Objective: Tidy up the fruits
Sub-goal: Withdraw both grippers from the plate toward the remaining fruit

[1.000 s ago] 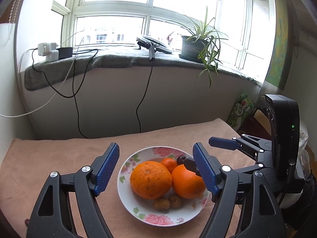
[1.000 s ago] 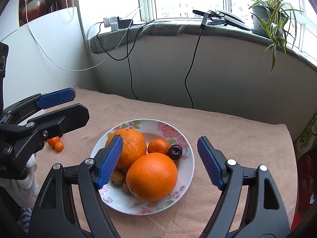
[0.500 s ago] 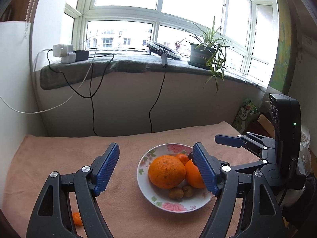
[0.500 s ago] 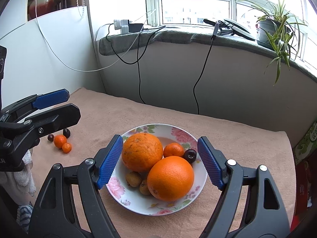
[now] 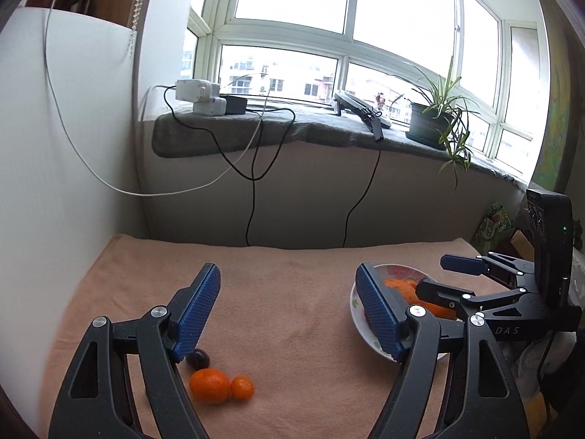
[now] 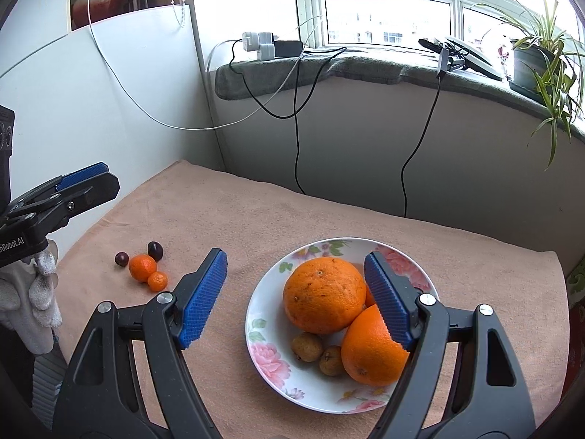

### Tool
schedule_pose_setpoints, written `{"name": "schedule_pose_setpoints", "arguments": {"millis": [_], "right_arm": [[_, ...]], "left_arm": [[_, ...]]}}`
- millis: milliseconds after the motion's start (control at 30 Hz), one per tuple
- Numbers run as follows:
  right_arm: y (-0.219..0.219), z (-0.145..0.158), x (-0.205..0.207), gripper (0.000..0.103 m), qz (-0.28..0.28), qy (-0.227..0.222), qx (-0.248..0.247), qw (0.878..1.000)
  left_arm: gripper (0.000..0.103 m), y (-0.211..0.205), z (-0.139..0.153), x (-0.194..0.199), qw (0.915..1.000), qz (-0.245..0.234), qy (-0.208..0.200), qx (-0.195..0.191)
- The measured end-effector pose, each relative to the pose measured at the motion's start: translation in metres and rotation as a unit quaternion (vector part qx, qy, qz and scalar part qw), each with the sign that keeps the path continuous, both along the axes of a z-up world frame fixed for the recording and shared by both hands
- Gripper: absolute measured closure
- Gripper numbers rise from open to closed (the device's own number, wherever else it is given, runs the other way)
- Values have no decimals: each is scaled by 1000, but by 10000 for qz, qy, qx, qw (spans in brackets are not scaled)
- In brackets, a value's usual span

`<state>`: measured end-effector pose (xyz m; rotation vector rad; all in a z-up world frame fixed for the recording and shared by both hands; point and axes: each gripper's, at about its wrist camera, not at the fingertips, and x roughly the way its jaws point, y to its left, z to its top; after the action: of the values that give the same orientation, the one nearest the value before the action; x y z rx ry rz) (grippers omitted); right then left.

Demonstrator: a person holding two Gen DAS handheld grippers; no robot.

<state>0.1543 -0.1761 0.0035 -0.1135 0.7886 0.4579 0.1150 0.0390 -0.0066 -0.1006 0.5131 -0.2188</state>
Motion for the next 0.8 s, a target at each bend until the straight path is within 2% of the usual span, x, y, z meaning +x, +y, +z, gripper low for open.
{"name": "schedule_pose_setpoints", "arguments": {"millis": [233,500,567,700,800], "right_arm": [[36,-12,-3,23,409,135,-7,9991],[82,-30,-7,24,985,338,-32,9946],[93,-36,-7,28,1129,420,-54,9927],[116,-48,-8,33,1410,567,-101,9883],[131,-56,-10,39,1614,675,-141,9845]], "left_arm": [[28,53,-19,-8,9987,420,273,-130],[42,96,-47,-20,9944,778,688,-196],[49,104,-54,-22,9933,812,785,-232],[51,112,-65,-25,9917,816,954,-279],[57,115,-74,-25,9904,810,1069,-332]]}}
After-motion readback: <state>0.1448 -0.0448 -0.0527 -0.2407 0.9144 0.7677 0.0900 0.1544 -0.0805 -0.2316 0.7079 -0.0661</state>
